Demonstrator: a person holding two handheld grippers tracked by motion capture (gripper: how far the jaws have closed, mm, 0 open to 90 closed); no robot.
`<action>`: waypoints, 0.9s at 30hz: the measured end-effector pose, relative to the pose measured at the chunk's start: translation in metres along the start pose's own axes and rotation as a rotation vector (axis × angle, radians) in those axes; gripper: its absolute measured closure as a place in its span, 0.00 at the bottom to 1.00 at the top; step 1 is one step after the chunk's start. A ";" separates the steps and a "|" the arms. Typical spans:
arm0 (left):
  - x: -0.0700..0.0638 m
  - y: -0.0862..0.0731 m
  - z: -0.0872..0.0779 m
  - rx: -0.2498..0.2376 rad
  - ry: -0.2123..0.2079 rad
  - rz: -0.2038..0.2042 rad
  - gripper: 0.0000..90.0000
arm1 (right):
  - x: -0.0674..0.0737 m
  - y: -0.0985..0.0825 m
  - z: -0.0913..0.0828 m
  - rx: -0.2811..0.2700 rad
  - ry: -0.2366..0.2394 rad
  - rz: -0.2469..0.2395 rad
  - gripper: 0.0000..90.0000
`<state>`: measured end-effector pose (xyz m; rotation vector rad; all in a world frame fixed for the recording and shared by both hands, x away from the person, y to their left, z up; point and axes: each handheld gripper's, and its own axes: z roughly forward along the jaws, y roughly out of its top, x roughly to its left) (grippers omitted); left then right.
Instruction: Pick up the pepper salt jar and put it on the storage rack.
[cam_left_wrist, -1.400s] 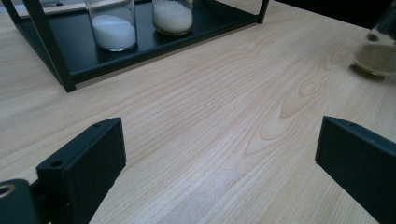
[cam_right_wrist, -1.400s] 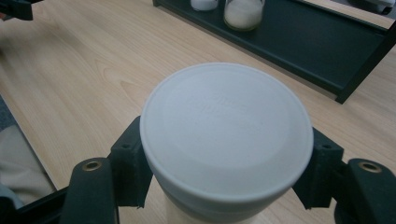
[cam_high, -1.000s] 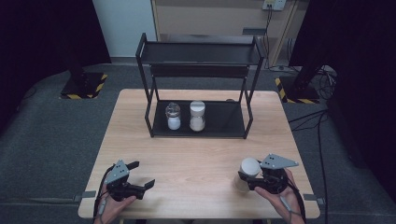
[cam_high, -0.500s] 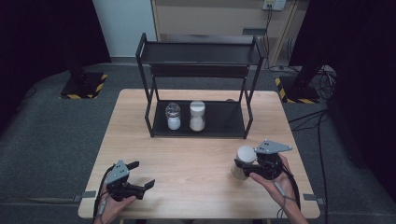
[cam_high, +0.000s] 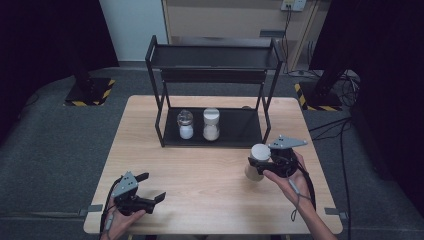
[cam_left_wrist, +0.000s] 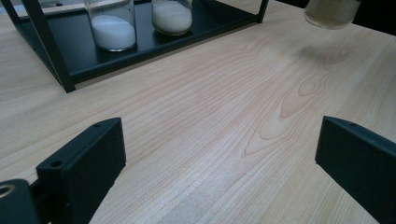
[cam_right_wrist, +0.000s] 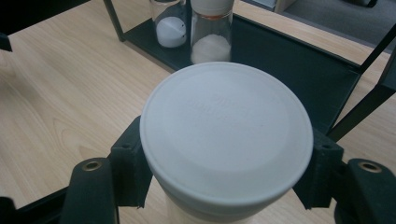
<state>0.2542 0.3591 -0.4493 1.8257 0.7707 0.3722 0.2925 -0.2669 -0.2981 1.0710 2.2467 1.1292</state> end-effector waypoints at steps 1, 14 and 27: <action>0.000 0.000 0.000 0.000 -0.001 -0.001 0.01 | -0.001 0.002 0.001 -0.001 -0.002 0.000 0.38; 0.000 0.000 0.000 0.002 0.000 -0.001 0.01 | -0.010 0.023 0.023 0.003 -0.019 0.013 0.38; 0.001 0.000 0.000 -0.001 -0.002 -0.004 0.01 | -0.019 0.043 0.044 0.005 -0.044 0.035 0.38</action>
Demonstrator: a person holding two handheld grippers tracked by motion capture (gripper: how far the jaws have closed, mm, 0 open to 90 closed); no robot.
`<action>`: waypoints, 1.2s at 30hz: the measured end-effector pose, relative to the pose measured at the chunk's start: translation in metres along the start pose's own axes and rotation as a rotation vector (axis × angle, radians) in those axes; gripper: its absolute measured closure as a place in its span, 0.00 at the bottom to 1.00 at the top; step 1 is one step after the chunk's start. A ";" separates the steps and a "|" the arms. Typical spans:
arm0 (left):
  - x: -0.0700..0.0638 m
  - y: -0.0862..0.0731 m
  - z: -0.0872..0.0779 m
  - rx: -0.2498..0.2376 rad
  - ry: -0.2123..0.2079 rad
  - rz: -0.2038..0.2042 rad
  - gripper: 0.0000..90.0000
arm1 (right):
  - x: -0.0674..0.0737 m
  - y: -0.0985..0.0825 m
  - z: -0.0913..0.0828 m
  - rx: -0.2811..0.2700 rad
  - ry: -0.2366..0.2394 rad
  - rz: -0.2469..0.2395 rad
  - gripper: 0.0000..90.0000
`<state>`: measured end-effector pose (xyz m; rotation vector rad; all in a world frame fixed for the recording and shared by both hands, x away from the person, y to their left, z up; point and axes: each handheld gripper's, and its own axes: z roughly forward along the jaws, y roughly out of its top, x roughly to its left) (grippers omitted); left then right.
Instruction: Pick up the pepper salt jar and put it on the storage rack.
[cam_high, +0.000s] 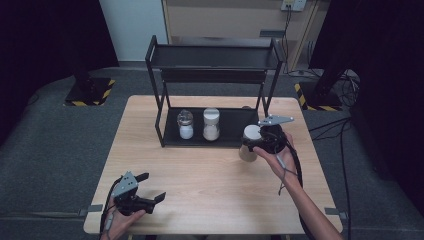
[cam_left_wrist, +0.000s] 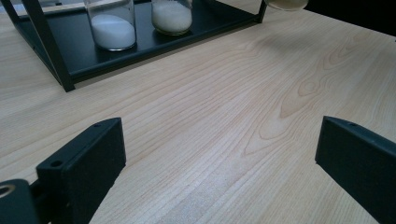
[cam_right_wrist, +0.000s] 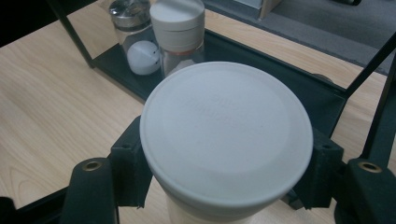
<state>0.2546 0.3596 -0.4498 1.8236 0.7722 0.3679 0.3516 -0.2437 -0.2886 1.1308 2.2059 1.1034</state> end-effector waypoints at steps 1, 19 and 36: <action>0.000 0.000 0.000 0.001 0.000 0.001 0.01 | -0.001 0.001 0.001 0.001 -0.002 0.002 0.38; 0.000 0.000 0.000 0.001 0.001 -0.002 0.01 | -0.011 0.024 0.028 0.025 -0.055 0.023 0.38; 0.000 -0.001 -0.001 -0.002 0.002 -0.006 0.01 | -0.013 0.044 0.062 0.008 -0.091 0.017 0.38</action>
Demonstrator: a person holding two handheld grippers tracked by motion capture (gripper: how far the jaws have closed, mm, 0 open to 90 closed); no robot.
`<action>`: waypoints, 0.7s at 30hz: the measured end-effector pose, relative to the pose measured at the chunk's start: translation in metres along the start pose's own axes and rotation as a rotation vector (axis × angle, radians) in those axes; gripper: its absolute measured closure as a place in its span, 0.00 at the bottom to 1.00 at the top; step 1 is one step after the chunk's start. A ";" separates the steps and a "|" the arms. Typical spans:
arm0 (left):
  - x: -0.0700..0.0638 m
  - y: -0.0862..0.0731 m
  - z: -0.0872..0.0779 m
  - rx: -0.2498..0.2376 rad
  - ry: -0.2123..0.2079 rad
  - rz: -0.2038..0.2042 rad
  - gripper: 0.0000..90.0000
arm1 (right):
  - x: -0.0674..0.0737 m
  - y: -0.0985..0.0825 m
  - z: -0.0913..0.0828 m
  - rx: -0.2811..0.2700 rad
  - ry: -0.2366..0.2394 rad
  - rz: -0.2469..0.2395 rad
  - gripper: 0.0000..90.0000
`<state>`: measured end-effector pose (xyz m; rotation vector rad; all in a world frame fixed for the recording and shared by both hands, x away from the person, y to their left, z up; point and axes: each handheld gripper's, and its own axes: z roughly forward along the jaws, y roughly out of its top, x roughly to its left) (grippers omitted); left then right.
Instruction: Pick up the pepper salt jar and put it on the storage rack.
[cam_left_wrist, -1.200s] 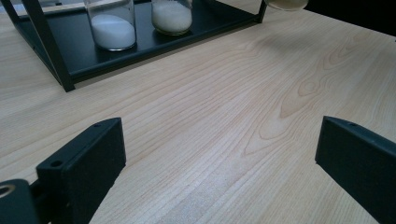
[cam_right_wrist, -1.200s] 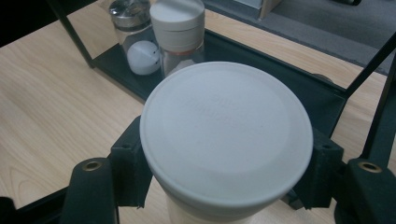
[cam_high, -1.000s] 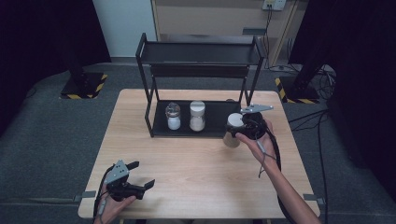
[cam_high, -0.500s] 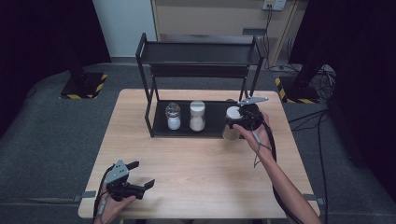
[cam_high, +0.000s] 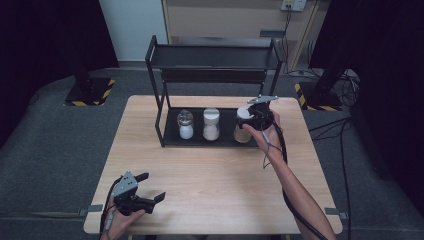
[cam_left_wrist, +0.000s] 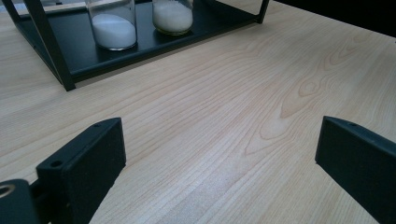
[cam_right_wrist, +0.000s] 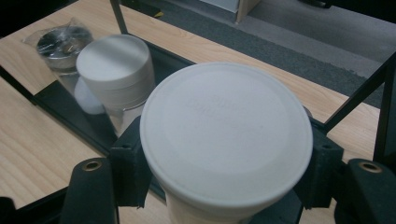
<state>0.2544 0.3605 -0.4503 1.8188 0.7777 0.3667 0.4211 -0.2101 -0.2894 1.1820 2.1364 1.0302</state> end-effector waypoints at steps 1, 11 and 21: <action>0.000 0.000 0.000 0.000 0.000 0.000 0.01 | -0.001 0.001 0.002 0.000 -0.002 0.004 0.38; 0.000 0.000 0.000 0.001 0.000 0.000 0.01 | -0.008 -0.001 0.021 0.015 -0.014 0.028 0.38; 0.000 0.000 0.000 0.002 0.002 0.000 0.01 | -0.010 0.001 0.034 0.017 -0.032 0.034 0.38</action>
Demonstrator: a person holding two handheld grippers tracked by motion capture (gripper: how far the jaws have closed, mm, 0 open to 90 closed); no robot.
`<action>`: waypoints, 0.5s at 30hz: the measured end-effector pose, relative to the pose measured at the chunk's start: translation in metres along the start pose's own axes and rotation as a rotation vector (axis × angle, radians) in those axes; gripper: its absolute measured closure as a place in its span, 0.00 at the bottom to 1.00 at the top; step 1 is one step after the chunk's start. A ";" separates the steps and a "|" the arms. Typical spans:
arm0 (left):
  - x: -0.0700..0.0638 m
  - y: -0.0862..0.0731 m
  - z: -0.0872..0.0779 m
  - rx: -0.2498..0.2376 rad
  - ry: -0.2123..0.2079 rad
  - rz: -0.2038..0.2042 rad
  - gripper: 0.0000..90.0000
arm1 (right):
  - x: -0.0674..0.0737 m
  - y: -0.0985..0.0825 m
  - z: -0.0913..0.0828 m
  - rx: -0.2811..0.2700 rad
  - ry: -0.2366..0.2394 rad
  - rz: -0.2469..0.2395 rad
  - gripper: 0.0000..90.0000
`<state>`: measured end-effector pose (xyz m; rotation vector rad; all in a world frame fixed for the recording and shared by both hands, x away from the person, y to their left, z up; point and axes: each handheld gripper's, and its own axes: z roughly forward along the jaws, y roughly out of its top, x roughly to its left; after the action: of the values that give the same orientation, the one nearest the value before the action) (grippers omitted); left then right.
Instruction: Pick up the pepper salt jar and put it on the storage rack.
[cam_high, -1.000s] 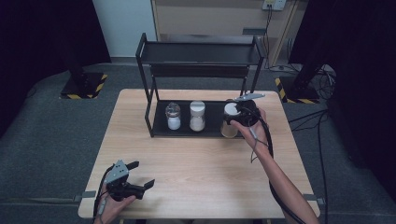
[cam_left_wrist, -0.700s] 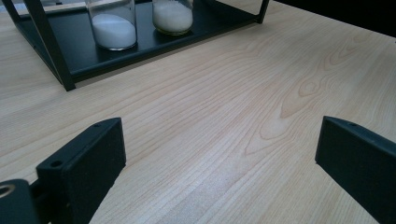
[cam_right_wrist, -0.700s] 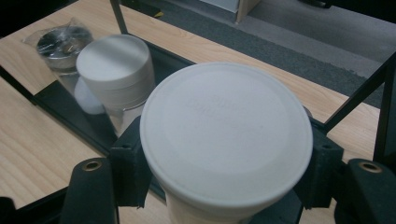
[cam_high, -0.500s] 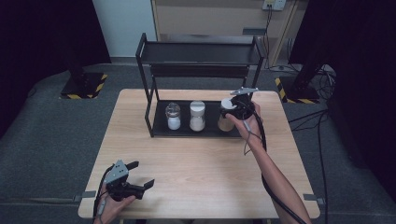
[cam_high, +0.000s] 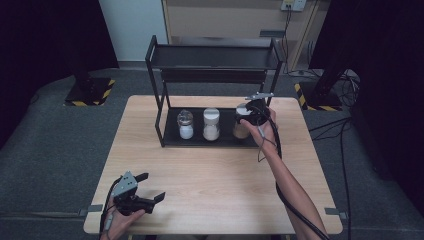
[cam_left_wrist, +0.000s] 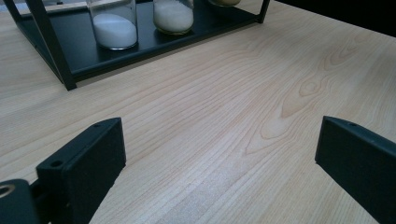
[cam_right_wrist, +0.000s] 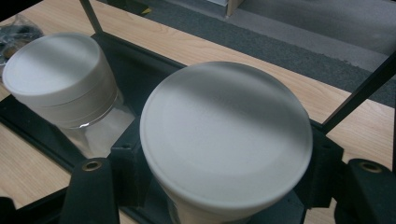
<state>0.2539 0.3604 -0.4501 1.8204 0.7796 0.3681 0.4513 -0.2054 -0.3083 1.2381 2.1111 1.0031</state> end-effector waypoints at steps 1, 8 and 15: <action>0.000 0.000 0.000 0.000 0.000 0.000 0.01 | 0.000 0.000 0.001 0.000 0.000 0.000 0.38; 0.000 0.000 0.000 -0.002 -0.001 0.001 0.01 | 0.001 -0.001 0.011 0.016 -0.001 0.000 0.38; 0.000 0.000 0.000 0.000 0.000 0.002 0.01 | 0.002 -0.002 0.015 0.020 -0.004 0.002 0.38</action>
<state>0.2534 0.3603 -0.4500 1.8214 0.7784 0.3696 0.4599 -0.1996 -0.3188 1.2516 2.1225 0.9820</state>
